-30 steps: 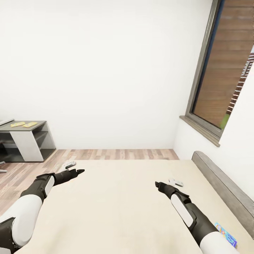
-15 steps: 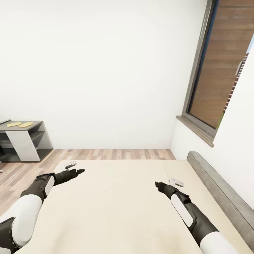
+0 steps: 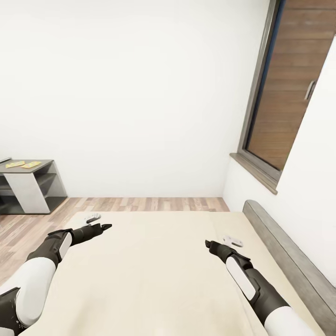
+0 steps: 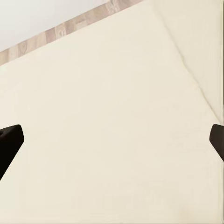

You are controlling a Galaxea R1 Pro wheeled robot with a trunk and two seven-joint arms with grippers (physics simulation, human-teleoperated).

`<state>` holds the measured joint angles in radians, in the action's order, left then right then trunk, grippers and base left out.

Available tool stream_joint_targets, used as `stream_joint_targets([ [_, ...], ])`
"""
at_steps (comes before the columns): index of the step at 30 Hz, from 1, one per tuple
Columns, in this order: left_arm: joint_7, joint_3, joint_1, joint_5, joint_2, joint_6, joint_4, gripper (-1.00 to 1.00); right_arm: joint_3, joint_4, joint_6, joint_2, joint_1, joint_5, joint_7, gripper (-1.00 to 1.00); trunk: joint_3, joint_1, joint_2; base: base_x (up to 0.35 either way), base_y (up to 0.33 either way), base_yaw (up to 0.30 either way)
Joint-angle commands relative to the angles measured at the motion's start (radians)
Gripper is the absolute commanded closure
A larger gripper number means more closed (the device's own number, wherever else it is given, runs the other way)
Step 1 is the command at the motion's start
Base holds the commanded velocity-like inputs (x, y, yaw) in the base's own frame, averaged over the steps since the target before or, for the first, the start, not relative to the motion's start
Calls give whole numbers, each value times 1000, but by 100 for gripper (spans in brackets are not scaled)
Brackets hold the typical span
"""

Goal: Put all the toys in the child's room - the three board games (two on the bed and one on the table), the two jigsaw puzzles on the table, and the tennis ball on the table - inside the toy box on the table in the child's room.

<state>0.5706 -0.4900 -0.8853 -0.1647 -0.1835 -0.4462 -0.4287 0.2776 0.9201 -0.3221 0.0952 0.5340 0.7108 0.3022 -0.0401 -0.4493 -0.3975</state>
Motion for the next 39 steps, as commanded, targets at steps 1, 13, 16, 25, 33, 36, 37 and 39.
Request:
stream_joint_targets([
  [1,8,-8,-1,-10,1,-6,-2,-100,5,2,-2,1,1,9,9,-100,-2,-1,-2,0,-121,0],
  [13,8,-9,-1,-10,1,-6,-2,-100,4,2,-2,1,1,9,9,-100,-2,-1,-2,0,-118,0],
  [16,8,-9,-1,-10,1,-6,-2,-100,5,2,-2,1,1,9,9,-100,-2,-1,-2,0,-118,0],
  [25,8,-9,-1,-10,1,-6,-2,-100,4,2,-2,1,1,9,9,-100,-2,-1,-2,0,-117,0],
  [33,8,-9,-1,-10,1,-6,-2,-100,4,2,-2,1,1,9,9,-100,-2,-1,-2,0,-116,0],
  [36,8,-9,-1,-10,1,-6,-2,-100,5,2,-2,1,1,9,9,-100,-2,-1,-2,0,-114,0],
  [37,8,-9,-1,-10,1,-6,-2,-100,5,2,-2,1,1,9,9,-100,-2,-1,-2,0,-114,0],
  [39,8,-9,-1,-10,1,-6,-2,-100,5,2,-2,1,1,9,9,-100,-2,-1,-2,0,-112,0],
])
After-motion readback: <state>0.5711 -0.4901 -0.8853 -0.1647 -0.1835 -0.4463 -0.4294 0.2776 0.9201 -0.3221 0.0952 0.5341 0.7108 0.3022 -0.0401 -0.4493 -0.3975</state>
